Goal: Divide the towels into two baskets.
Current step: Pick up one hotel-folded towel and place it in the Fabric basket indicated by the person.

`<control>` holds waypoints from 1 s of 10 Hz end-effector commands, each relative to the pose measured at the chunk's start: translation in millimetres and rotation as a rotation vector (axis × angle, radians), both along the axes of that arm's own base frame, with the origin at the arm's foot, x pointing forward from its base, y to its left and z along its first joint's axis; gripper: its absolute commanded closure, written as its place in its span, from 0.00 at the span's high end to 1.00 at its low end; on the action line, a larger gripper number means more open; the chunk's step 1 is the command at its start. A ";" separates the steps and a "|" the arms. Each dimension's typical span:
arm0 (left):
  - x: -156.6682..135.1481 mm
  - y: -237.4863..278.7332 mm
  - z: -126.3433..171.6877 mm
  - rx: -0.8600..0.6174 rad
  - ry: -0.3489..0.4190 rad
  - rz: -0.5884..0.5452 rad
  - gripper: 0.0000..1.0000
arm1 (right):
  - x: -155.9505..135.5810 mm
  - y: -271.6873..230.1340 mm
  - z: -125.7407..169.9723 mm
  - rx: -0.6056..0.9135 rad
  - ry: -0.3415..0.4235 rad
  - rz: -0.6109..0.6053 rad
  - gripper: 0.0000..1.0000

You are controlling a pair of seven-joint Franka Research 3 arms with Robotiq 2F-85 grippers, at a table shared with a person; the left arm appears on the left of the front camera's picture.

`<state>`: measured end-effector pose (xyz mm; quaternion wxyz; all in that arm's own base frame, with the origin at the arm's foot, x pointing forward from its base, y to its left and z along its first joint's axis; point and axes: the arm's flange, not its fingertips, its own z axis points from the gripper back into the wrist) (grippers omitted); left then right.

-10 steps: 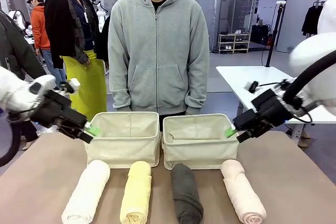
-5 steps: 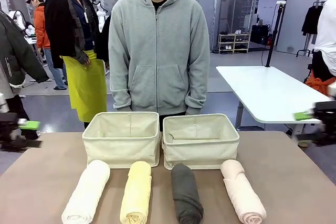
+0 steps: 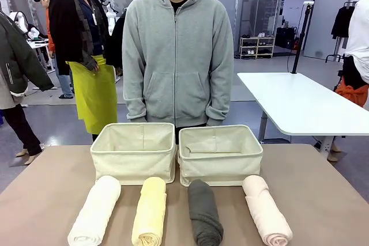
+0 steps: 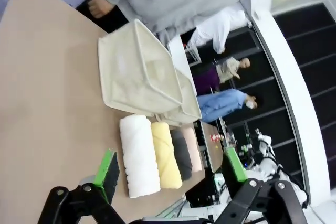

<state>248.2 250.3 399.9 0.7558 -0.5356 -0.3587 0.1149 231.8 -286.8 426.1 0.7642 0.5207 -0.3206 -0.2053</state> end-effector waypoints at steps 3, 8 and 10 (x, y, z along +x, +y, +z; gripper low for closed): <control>0.0 0.0 0.0 0.000 0.000 0.000 1.00 | -7.6 -6.3 3.0 -0.016 0.003 -0.016 1.00; 0.0 0.0 0.0 0.000 0.000 0.000 1.00 | -7.6 -6.3 3.0 -0.016 0.003 -0.016 1.00; 0.0 0.0 0.0 0.000 0.000 0.000 1.00 | -7.6 -6.3 3.0 -0.016 0.003 -0.016 1.00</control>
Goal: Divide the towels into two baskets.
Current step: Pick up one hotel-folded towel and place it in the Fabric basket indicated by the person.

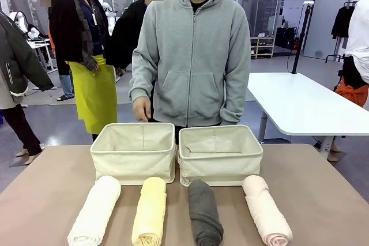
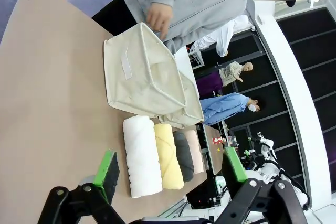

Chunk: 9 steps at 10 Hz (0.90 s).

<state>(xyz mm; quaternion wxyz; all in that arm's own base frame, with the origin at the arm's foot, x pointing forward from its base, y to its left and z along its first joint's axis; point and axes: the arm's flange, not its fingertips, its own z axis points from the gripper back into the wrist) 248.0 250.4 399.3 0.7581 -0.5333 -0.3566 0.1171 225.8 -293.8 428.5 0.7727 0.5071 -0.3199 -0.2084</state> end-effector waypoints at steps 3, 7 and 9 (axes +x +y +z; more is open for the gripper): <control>0.2 0.0 0.7 -0.004 -0.008 -0.002 1.00 | -1.6 0.6 0.7 0.012 -0.012 -0.007 1.00; 0.0 0.0 0.0 0.000 0.000 0.000 1.00 | -1.6 0.6 0.7 0.012 -0.012 -0.007 1.00; 17.3 -39.5 43.3 0.189 0.078 -0.099 1.00 | -1.6 0.6 0.7 0.012 -0.012 -0.007 1.00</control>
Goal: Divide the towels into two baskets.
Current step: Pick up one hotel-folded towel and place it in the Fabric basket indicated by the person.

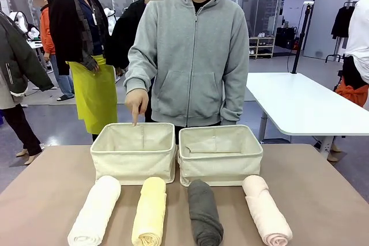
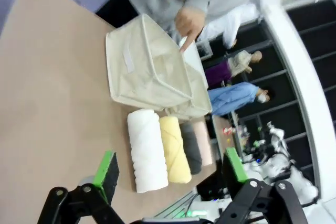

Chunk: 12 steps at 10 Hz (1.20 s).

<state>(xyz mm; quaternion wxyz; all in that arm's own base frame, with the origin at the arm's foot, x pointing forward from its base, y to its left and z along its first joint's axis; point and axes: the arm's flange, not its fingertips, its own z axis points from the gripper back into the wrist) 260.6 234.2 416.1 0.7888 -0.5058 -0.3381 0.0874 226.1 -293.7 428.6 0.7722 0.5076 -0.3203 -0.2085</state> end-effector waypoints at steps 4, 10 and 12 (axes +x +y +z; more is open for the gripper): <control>53.7 -133.4 57.4 0.393 0.270 -0.254 1.00 | -1.9 0.6 0.5 0.011 -0.011 -0.006 1.00; 94.0 -259.5 15.2 0.697 0.457 -0.446 1.00 | -1.9 0.6 0.5 0.011 -0.011 -0.006 1.00; 99.2 -283.9 -2.3 0.759 0.511 -0.425 1.00 | -1.9 0.6 0.5 0.011 -0.011 -0.006 1.00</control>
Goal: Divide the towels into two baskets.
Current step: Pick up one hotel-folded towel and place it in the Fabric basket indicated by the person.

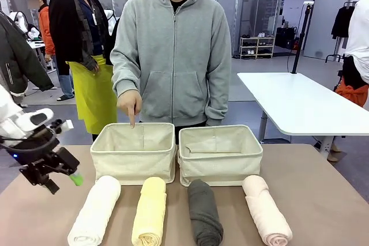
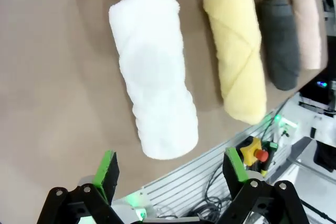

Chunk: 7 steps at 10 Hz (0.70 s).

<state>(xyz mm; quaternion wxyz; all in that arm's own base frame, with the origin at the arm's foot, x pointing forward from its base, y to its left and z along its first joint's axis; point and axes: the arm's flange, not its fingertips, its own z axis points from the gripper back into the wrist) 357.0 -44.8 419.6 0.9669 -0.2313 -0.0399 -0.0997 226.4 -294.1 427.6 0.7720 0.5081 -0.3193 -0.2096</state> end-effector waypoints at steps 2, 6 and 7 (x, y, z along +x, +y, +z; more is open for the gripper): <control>7.7 -20.1 -20.1 0.170 -0.009 0.091 1.00 | -2.2 1.0 1.5 0.008 -0.013 -0.006 1.00; 12.3 -42.2 -52.9 0.206 0.026 0.180 1.00 | -2.2 1.0 1.5 0.008 -0.013 -0.006 1.00; 12.6 -46.6 -64.0 0.224 0.039 0.188 1.00 | -2.2 1.0 1.5 0.008 -0.013 -0.006 1.00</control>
